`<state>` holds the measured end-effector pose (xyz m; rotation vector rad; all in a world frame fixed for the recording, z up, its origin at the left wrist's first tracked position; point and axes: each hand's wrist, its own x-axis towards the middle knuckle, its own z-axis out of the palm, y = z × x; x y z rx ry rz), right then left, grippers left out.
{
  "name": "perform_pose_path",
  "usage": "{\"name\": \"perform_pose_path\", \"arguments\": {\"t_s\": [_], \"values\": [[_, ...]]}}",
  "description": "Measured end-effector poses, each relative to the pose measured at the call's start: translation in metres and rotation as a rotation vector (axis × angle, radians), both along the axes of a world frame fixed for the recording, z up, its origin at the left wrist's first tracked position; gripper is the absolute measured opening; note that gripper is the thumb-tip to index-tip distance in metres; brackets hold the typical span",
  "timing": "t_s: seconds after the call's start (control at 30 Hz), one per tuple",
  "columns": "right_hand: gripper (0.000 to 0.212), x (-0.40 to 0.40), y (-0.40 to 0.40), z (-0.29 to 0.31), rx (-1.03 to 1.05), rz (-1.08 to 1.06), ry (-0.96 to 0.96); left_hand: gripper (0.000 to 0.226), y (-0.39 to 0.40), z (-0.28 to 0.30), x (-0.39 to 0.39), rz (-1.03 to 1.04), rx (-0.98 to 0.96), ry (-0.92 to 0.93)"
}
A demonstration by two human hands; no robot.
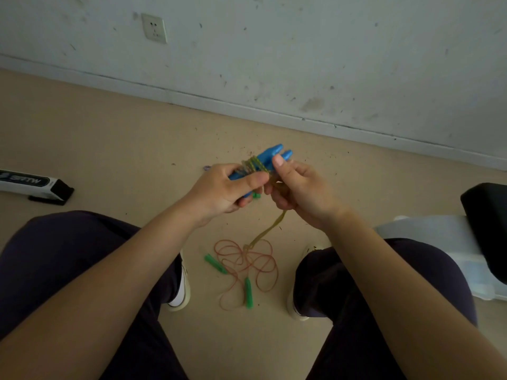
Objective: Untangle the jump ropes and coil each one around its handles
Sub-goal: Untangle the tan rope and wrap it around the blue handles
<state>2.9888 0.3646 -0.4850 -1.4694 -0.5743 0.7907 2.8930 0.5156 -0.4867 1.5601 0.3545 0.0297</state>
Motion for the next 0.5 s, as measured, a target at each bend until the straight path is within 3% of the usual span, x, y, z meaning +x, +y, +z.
{"name": "perform_pose_path", "arguments": {"t_s": [0.13, 0.23, 0.33, 0.5], "values": [[0.022, -0.002, 0.0, -0.002, -0.033, 0.034, -0.046, 0.029, 0.004, -0.001, 0.007, 0.165, 0.002, -0.02], [0.023, -0.002, 0.002, -0.001, -0.091, 0.001, -0.109, 0.03, 0.001, -0.004, 0.008, 0.2, 0.049, -0.011], [0.01, -0.003, 0.003, 0.0, -0.144, -0.06, -0.166, 0.035, 0.003, -0.004, 0.008, 0.25, 0.011, -0.023], [0.011, -0.008, 0.006, -0.002, -0.214, -0.089, -0.26, 0.039, 0.008, -0.01, 0.01, 0.356, 0.015, -0.006]]}}
